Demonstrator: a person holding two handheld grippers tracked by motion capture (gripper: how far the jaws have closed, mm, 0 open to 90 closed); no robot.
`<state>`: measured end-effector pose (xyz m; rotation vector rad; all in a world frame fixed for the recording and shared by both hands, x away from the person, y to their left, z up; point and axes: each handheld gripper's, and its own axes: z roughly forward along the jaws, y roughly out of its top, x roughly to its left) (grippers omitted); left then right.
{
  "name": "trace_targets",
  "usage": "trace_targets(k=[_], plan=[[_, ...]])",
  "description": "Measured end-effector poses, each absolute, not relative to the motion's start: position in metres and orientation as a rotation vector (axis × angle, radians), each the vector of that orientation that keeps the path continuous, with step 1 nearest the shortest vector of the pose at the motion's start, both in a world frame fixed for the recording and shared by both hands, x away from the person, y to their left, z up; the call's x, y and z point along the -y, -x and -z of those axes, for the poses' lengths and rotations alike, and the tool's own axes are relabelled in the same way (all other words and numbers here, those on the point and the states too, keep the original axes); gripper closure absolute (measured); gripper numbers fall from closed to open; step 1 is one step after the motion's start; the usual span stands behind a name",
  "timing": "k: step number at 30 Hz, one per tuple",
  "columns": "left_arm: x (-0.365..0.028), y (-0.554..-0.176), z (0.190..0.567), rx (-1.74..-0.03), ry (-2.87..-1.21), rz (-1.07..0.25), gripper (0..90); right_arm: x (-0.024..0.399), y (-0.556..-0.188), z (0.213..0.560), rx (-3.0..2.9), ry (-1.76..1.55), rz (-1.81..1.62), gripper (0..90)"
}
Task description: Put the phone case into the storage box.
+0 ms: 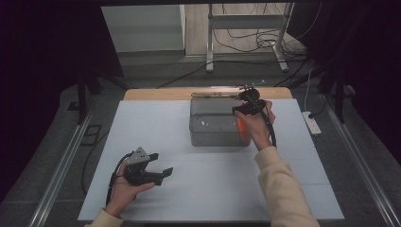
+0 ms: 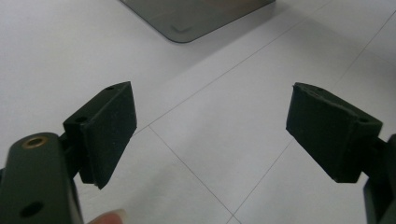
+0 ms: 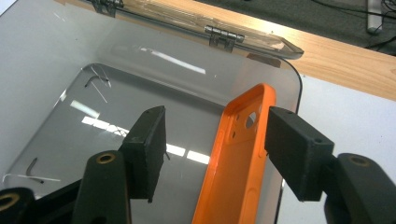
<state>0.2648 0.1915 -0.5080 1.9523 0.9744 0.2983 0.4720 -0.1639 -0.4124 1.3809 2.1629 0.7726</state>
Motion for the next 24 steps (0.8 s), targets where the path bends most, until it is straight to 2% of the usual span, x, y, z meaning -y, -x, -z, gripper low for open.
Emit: trace_targets(k=[24], plan=[[-0.191,-0.265,0.509,-0.978,-1.962,-0.302,16.2,0.175,-0.431,0.389,-2.197,-1.247,-0.941,34.0]])
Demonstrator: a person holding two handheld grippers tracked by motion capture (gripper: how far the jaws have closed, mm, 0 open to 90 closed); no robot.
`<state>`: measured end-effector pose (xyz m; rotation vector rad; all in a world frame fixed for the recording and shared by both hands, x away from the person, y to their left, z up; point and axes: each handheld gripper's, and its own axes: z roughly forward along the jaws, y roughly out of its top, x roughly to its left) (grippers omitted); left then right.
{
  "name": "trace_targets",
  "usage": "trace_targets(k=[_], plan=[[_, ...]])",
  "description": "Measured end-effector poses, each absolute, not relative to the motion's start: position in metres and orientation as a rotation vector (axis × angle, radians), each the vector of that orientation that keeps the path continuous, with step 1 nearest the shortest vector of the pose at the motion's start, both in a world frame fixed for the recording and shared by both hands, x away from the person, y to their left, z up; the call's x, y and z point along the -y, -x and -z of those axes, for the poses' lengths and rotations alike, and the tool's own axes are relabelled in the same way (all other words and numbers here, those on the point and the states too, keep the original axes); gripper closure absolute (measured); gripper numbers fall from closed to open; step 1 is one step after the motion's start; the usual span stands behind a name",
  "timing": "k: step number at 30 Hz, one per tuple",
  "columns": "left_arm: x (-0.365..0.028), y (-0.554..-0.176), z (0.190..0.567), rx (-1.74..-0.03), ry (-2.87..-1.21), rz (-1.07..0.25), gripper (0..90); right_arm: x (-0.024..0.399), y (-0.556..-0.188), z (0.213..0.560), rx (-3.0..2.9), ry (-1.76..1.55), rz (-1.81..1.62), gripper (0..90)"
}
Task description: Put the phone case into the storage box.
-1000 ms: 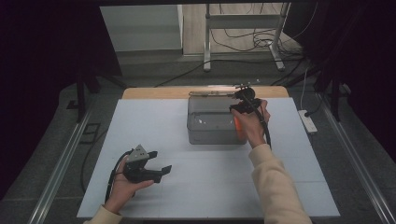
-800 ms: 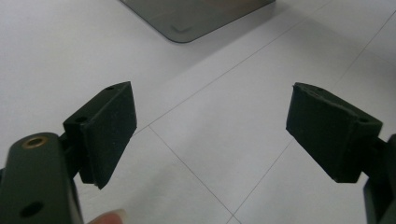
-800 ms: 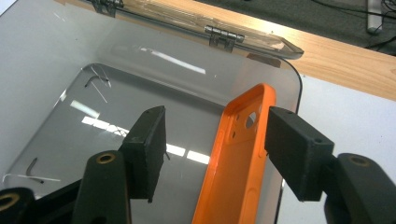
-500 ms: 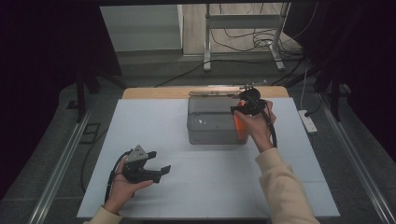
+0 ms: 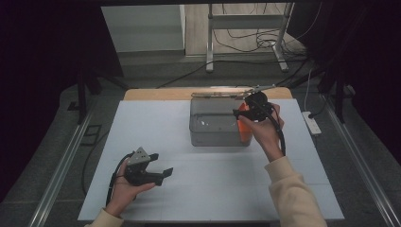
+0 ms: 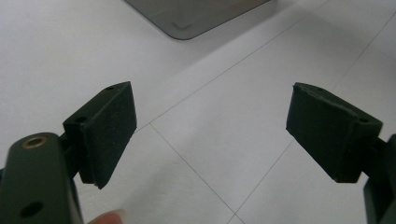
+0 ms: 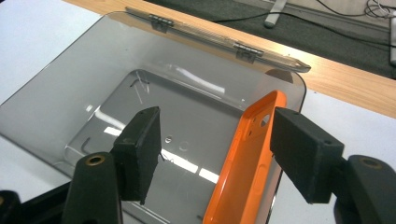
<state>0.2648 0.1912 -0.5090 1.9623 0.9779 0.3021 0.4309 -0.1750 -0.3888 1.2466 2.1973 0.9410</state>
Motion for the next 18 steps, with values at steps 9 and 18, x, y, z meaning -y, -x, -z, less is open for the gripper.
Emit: trace_targets(k=[9,18], plan=[[-0.192,-0.267,0.511,-0.989,-1.964,-0.296,16.2,0.181,-0.415,0.393,-2.234,-1.163,-1.007,34.0],[-0.195,-0.267,0.510,-1.013,-1.945,-0.303,16.2,0.193,-0.402,0.401,-2.245,-1.106,-1.085,33.7]])
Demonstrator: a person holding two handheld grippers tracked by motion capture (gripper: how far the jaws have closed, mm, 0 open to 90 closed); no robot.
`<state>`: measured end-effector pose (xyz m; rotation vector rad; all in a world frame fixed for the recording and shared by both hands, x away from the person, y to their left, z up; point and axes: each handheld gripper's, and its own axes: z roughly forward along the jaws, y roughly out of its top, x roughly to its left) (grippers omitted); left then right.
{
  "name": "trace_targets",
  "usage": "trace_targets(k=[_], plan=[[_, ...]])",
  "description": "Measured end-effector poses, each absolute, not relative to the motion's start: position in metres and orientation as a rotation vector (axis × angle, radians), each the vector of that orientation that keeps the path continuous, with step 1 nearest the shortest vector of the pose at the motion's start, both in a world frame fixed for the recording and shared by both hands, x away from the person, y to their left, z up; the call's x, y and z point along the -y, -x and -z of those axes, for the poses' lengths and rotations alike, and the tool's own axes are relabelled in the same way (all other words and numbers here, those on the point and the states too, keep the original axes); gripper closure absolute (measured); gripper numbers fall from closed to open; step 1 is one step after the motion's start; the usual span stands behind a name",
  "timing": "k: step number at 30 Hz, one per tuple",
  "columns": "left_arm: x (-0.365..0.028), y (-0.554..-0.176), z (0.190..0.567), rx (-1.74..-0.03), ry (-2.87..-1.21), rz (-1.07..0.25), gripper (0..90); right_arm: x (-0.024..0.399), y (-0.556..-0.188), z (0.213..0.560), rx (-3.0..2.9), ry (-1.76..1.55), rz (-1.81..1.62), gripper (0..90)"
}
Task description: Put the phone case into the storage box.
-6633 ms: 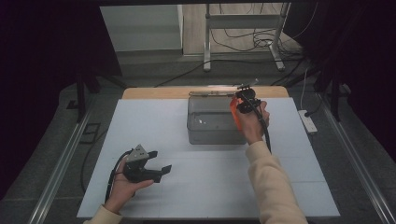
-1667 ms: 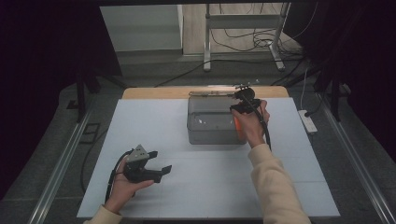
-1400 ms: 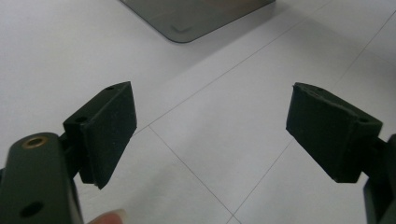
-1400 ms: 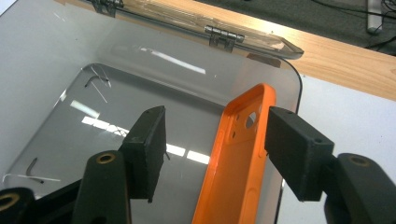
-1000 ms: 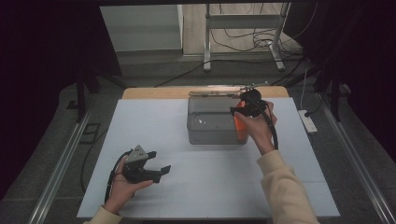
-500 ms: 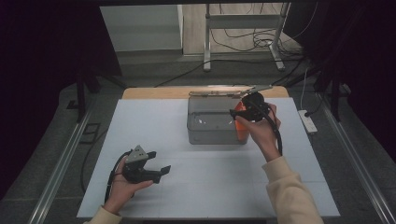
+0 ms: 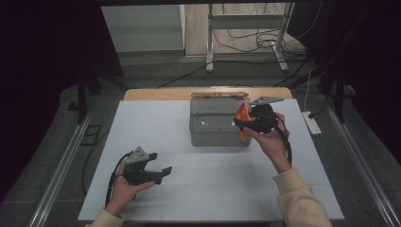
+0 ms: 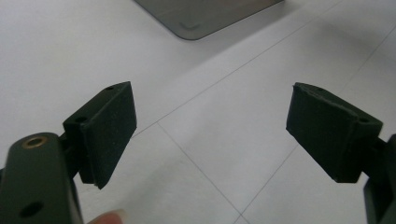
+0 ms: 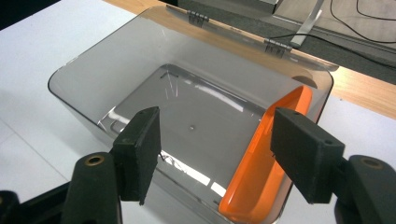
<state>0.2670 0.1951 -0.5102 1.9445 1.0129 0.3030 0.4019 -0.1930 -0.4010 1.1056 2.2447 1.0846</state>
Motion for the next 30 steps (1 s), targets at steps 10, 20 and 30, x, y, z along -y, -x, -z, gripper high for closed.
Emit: trace_targets(k=[10,20,30], plan=[[-0.195,-0.266,0.510,-1.011,-1.947,-0.309,16.2,0.206,-0.384,0.406,-2.238,-1.041,-1.198,30.1],[-0.193,-0.267,0.510,-1.003,-1.954,-0.317,16.2,0.220,-0.366,0.415,-2.236,-0.990,-1.256,28.1],[-0.194,-0.266,0.510,-1.004,-1.954,-0.320,16.1,0.238,-0.352,0.426,-2.243,-0.975,-1.280,24.8]])
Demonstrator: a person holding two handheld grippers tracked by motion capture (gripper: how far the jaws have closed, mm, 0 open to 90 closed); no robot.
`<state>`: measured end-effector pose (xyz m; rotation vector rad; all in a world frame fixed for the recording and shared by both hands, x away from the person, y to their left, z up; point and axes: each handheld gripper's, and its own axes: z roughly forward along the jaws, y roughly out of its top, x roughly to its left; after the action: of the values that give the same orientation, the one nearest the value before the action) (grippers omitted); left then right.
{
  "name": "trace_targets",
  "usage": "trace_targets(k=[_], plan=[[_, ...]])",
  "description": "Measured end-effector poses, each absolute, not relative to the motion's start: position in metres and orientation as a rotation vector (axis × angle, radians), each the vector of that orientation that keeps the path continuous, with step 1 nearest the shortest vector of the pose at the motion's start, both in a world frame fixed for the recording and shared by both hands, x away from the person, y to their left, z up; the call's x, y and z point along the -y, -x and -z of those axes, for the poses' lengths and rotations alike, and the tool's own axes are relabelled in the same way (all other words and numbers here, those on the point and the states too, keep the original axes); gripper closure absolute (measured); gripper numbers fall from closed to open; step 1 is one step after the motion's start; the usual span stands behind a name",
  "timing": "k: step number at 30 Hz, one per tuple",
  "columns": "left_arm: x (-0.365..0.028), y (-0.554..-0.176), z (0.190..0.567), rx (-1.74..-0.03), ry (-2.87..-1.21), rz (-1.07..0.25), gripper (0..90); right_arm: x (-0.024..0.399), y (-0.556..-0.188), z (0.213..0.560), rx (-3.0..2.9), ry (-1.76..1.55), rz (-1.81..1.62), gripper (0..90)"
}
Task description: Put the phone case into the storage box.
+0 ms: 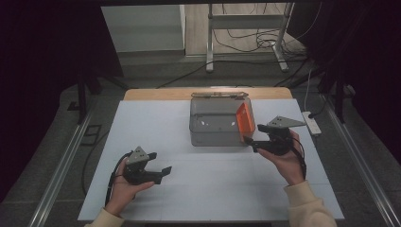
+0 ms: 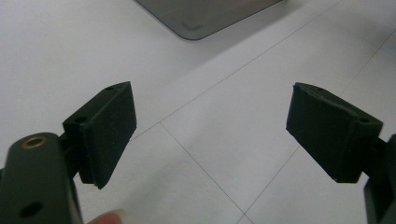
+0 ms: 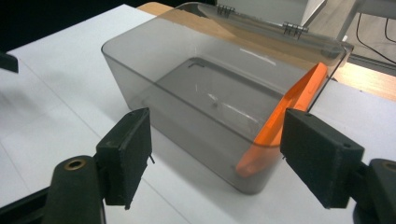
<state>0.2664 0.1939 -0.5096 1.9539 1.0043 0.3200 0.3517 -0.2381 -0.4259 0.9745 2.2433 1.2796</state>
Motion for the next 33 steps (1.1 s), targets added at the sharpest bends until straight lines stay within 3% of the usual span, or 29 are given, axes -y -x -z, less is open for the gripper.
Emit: trace_targets(k=[33], plan=[[-0.193,-0.269,0.513,-0.996,-1.961,-0.295,16.0,0.297,-0.301,0.490,-2.253,-1.089,-1.343,20.1]])
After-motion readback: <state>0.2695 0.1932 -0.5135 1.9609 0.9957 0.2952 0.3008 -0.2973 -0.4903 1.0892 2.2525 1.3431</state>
